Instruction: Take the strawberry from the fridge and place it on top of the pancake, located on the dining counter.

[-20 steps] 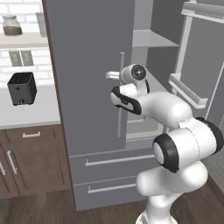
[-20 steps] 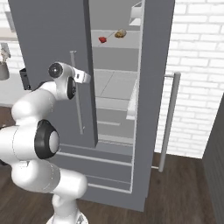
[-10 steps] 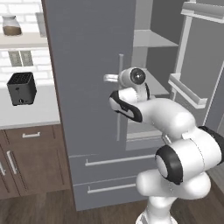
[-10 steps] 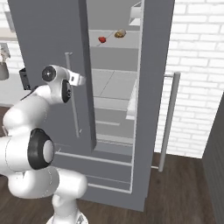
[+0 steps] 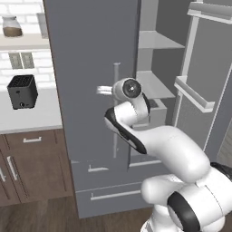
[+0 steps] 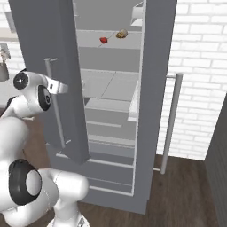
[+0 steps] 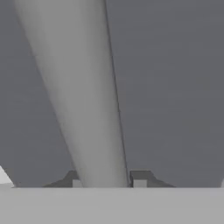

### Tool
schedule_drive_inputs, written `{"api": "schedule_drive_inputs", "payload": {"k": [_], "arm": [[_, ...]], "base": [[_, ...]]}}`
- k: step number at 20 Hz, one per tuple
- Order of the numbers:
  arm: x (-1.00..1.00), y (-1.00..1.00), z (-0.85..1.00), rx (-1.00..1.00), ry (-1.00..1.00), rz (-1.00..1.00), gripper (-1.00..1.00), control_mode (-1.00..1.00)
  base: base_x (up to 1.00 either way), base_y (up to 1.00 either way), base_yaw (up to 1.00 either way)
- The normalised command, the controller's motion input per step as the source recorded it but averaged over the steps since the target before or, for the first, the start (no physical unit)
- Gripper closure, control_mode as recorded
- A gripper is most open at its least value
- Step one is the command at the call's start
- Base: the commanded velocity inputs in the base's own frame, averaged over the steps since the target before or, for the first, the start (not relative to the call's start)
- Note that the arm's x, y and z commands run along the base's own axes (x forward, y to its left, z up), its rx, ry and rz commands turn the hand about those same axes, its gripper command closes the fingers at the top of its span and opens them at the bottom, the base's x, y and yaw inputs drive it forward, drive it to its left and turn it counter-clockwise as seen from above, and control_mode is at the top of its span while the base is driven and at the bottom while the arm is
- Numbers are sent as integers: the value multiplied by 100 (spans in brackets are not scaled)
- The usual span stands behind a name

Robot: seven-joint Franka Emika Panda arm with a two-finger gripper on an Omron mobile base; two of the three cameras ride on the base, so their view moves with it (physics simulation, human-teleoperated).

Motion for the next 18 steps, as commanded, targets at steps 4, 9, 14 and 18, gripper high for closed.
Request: {"api": "schedule_drive_inputs", "payload": {"k": [4,9,14,18], "arm": [[-75,48,5,0,18,-5,100,-100],[-43,57,-8,-1,18,-4,-100,-100],[-63,4,-12,2,1,-1,-100,-100],[-91,-25,0,7,-1,0,-100,-100]], "base": [[0,0,0],[0,0,0],[0,0,0],[0,0,0]]}}
